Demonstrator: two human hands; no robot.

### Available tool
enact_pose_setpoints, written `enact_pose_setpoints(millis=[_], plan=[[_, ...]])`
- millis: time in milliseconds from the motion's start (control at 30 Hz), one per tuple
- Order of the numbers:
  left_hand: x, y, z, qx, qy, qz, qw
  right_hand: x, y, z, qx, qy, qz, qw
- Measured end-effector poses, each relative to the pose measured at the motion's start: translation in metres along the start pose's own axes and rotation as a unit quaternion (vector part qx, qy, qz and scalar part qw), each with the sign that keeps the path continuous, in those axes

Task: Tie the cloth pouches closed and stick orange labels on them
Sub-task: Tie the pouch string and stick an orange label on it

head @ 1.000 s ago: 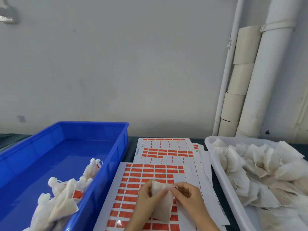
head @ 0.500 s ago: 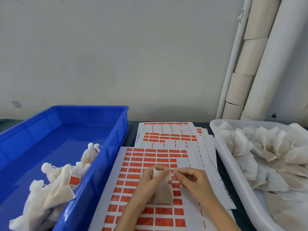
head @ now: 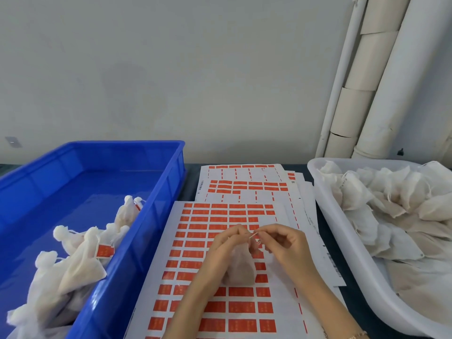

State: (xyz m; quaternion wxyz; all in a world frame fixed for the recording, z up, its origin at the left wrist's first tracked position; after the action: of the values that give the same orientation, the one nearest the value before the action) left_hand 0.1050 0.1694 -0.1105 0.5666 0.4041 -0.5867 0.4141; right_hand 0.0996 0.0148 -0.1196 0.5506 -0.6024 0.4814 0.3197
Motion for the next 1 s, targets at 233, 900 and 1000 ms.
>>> enact_pose_setpoints(millis=[233,900,1000], plan=[[0.002,0.001,-0.001,-0.018,0.075,0.031,0.997,-0.004,-0.001,-0.01,0.064,-0.004,0.004,0.998],[0.012,0.015,0.002,-0.142,0.022,-0.105,0.984,-0.007,-0.004,-0.032,0.238,-0.047,-0.009,0.97],[0.011,0.013,-0.002,-0.076,0.083,-0.071,0.991,-0.005,-0.004,-0.035,0.246,-0.024,-0.003,0.969]])
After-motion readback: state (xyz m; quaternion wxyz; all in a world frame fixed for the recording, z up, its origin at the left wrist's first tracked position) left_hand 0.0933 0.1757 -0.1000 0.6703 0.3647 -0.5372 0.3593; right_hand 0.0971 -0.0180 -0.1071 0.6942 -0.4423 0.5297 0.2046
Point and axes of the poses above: each hand's wrist, its own y-axis away from the middle knuckle, its own z-axis out of the palm, x = y × z, the point moved 2 cm from there along -y, towards the middle knuckle, and after that the axes turned 4 degrees about -z, right-handed, at the moved point
